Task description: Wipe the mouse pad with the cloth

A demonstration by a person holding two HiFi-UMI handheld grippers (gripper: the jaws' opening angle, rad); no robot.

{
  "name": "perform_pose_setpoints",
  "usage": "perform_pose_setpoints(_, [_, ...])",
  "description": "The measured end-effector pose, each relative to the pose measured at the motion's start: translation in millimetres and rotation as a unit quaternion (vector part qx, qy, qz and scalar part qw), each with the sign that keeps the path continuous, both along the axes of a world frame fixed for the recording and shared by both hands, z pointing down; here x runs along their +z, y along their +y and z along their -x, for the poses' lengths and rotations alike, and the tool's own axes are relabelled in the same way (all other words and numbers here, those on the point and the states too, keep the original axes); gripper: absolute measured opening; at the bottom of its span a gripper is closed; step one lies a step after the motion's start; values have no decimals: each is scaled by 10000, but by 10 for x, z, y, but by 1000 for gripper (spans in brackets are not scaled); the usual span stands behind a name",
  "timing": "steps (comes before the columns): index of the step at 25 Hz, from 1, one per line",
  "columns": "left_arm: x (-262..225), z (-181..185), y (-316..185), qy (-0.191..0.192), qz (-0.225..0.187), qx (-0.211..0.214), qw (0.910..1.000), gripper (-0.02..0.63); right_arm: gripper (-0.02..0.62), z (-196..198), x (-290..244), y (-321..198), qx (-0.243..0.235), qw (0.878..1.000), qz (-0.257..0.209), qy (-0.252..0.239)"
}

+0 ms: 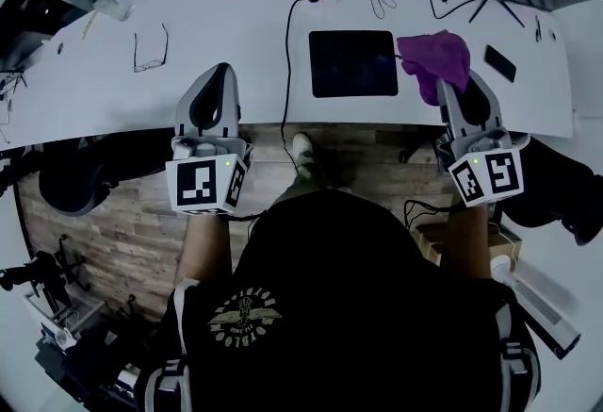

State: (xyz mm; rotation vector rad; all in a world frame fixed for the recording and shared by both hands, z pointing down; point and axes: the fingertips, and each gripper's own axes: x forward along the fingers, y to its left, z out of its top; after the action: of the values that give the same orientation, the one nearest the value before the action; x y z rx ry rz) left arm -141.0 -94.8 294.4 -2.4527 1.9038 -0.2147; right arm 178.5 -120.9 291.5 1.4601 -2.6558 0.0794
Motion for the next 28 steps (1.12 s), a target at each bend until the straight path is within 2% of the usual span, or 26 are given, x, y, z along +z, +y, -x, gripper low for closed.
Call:
perform_pose_setpoints(10, [-21,-63,-608,66,-18,366,9993,2,90,93,-179,-423,144,9998,-13,159])
perform_pose_setpoints(17, [-158,154,-901,122,-138,506,9985,2,91,407,-335,-660,164,9997,-116,159])
perform_pose_setpoints(24, [-128,437,-1177,254,-118,716,9970,2,91,858,-435,-861,103,9993,-209,296])
perform_pose_setpoints(28, [-39,563,-1313,348,-95,702,9969,2,91,1043,-401,-935,35,9992,-209,347])
